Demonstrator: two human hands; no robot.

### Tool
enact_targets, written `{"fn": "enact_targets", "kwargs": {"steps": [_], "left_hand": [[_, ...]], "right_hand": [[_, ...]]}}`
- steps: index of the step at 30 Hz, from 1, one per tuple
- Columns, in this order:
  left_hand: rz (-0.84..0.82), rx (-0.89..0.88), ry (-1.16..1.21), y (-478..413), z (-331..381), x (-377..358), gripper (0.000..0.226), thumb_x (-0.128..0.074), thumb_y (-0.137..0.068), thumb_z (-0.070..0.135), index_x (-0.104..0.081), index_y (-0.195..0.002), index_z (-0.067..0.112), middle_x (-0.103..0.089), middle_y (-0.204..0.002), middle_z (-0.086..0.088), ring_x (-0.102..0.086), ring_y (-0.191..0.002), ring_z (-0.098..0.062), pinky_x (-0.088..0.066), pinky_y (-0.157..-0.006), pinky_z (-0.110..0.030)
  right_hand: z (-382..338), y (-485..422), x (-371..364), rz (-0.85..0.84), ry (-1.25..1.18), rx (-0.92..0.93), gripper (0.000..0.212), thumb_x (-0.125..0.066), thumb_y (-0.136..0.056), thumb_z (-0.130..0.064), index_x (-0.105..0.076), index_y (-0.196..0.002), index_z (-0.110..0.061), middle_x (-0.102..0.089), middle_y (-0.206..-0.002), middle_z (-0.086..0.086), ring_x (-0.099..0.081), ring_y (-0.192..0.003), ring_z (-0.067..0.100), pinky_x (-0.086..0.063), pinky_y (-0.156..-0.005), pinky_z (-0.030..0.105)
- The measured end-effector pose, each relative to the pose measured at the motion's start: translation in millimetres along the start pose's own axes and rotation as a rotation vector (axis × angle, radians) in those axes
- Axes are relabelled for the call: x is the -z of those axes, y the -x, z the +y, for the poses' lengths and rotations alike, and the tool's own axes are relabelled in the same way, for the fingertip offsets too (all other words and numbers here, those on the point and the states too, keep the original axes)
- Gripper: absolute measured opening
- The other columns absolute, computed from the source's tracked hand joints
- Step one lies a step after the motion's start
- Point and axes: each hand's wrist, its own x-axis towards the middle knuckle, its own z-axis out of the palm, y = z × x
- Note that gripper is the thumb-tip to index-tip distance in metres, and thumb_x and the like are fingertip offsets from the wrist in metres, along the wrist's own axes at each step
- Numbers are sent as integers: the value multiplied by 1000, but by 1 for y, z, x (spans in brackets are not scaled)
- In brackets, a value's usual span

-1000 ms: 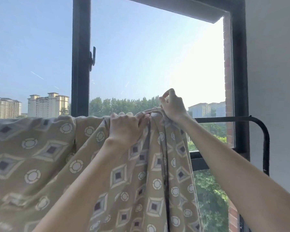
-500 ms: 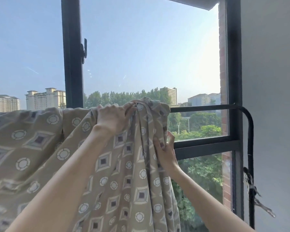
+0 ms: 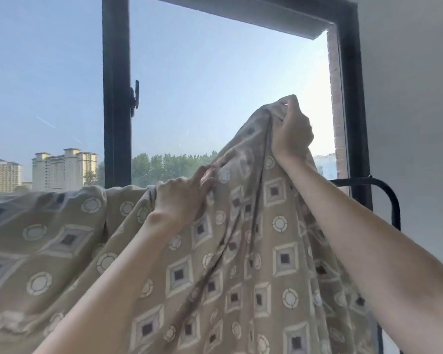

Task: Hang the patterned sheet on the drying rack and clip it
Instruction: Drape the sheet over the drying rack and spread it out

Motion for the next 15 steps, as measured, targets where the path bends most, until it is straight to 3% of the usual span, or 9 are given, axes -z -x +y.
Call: {"fn": "enact_targets", "kwargs": {"steps": [3,5,7,9,11,15], "left_hand": [[0,12,3,2,-10,0,49,-12,-96,54,-18,-141,36,-56,-71,-3,-61,-70,-24,-36,-56,-29],[-27,25,67,3,-15,-1,48,-10,-96,53,-18,-140,35,-59,-73,-4,-63,-77,-26,-43,-62,-31],[-77,47,102,1,-20,-5,50,-8,-95,54,-18,-141,35,-57,-71,-4,-64,-81,-27,-49,-72,-35],[-110,60,87,-2,-21,-7,52,-7,-94,56,-17,-141,37,-52,-67,-1,-64,-81,-27,-47,-74,-36],[-117,53,92,-5,-16,-7,51,-7,-93,57,-17,-139,38,-50,-65,0,-64,-83,-28,-44,-73,-36],[-103,55,88,-8,2,-3,51,-6,-94,56,-25,-138,38,-68,-90,-6,-64,-88,-26,-44,-80,-38]], "right_hand": [[17,-3,-37,-256,88,-76,20,-42,-93,-10,-47,-110,-19,-55,-95,-2,-52,-91,19,-31,-64,24],[36,19,-56,-514,228,-60,33,-50,-88,-4,-43,-115,-22,-49,-112,6,-45,-106,23,-34,-72,27],[48,34,-60,-639,200,-16,41,-52,-82,3,-45,-114,-22,-48,-116,7,-46,-108,24,-37,-70,25],[52,37,-57,-671,100,-18,36,-52,-83,1,-44,-111,-20,-56,-102,6,-56,-89,20,-37,-57,19],[54,35,-53,-698,86,-71,25,-50,-92,-8,-40,-113,-15,-58,-84,6,-54,-63,16,-33,-46,19],[61,30,-46,-704,113,-58,19,-46,-98,-20,-37,-112,-11,-63,-79,9,-57,-57,20,-38,-43,22]]}}
